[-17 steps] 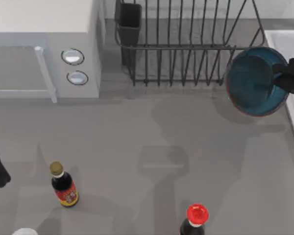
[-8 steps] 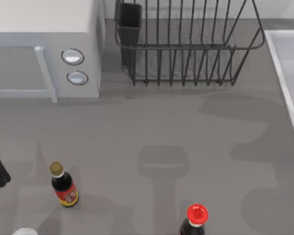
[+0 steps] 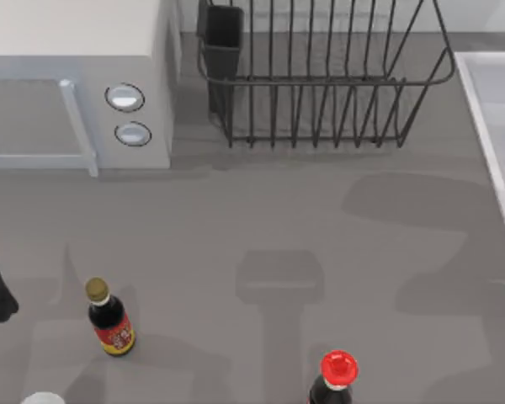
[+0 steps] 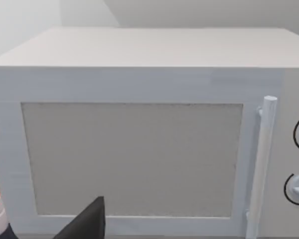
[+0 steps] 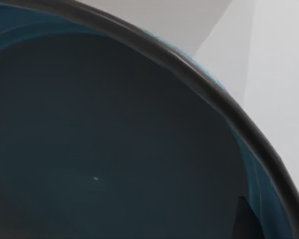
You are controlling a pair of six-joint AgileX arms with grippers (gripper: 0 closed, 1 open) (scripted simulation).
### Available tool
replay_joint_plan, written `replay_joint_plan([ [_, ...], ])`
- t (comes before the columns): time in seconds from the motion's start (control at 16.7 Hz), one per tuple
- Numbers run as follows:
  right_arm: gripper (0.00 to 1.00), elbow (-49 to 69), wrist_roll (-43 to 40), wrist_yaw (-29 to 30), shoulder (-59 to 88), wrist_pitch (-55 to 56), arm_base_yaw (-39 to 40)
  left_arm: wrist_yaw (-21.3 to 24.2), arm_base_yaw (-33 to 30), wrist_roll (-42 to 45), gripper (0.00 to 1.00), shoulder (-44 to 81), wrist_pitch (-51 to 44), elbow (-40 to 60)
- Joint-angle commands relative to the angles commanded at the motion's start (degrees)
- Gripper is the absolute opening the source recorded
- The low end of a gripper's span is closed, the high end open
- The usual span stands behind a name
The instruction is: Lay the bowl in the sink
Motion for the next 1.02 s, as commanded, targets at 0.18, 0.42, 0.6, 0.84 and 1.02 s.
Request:
replay_joint_plan([
  [0.18,0.0,0.22,0.08,0.08,0.36,0.01,0.22,0.0,0.0,0.0,1.0,0.0,0.0,0.0],
  [0.42,0.0,-0.39,0.16,-0.13,6.66,6.47,0.0,0.0,0.0,0.0,1.0,0.0,0.0,0.0],
  [0.6,0.0,-1.68,0.04,-0.31,16.68,17.63,-0.12,0.0,0.0,0.0,1.0,0.0,0.0,0.0],
  [0.84,0.0,-4.09,-0.3,-0.06,30.93,35.61,-0.21,0.0,0.0,0.0,1.0,0.0,0.0,0.0],
  [1.02,0.0,-5.52,-0.3,0.32,38.42,44.26,-0.16,0.0,0.0,0.0,1.0,0.0,0.0,0.0],
])
